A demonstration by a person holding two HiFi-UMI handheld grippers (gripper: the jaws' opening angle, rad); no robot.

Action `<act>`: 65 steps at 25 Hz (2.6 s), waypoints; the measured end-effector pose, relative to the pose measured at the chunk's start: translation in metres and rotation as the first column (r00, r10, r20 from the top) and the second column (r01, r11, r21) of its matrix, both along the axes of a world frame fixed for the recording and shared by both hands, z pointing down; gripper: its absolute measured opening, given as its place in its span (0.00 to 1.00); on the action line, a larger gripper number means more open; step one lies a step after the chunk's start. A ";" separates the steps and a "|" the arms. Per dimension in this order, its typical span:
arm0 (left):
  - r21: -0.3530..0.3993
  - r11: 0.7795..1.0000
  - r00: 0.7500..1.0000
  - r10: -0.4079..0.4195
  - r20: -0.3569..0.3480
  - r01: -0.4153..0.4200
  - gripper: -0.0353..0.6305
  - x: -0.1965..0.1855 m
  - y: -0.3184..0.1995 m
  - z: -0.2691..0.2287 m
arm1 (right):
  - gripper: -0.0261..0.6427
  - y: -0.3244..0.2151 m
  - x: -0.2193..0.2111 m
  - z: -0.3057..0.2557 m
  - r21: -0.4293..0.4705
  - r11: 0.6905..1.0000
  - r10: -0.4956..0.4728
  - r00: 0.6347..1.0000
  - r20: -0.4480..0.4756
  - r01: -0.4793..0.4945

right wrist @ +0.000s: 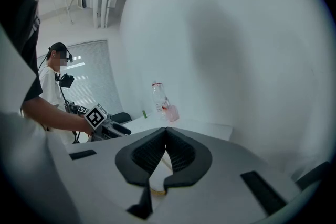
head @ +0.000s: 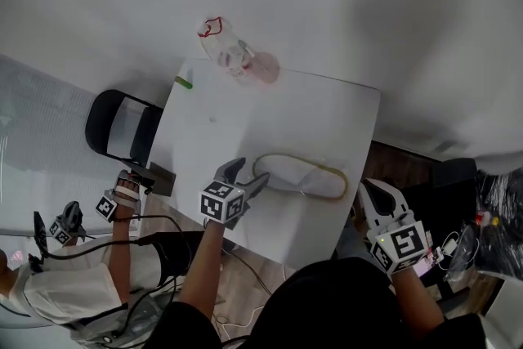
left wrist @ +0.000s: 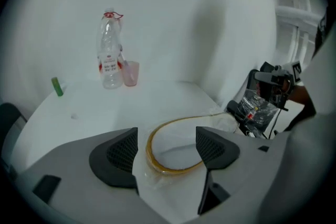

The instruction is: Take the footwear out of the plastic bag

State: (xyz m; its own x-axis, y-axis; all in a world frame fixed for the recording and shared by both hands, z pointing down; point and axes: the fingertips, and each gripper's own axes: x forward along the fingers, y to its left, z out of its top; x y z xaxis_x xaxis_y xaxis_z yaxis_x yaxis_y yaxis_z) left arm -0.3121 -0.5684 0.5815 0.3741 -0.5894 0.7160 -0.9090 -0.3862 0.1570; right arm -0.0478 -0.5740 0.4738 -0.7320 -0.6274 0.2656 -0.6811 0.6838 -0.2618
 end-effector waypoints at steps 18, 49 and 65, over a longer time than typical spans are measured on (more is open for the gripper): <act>-0.520 0.264 0.336 0.940 -0.049 -0.812 0.72 0.085 0.003 0.076 | 0.06 -0.040 -0.001 0.036 -0.087 0.995 -0.052 0.998 -0.023 0.050; -0.171 0.748 0.552 0.605 0.574 -0.641 0.71 0.087 0.082 0.048 | 0.06 0.008 -0.033 -0.013 0.063 0.993 -0.100 0.994 -0.038 0.103; 0.209 0.860 0.884 0.464 0.063 -0.466 0.52 0.061 0.124 -0.025 | 0.07 0.076 -0.035 -0.039 0.029 0.944 -0.320 0.934 -0.160 0.328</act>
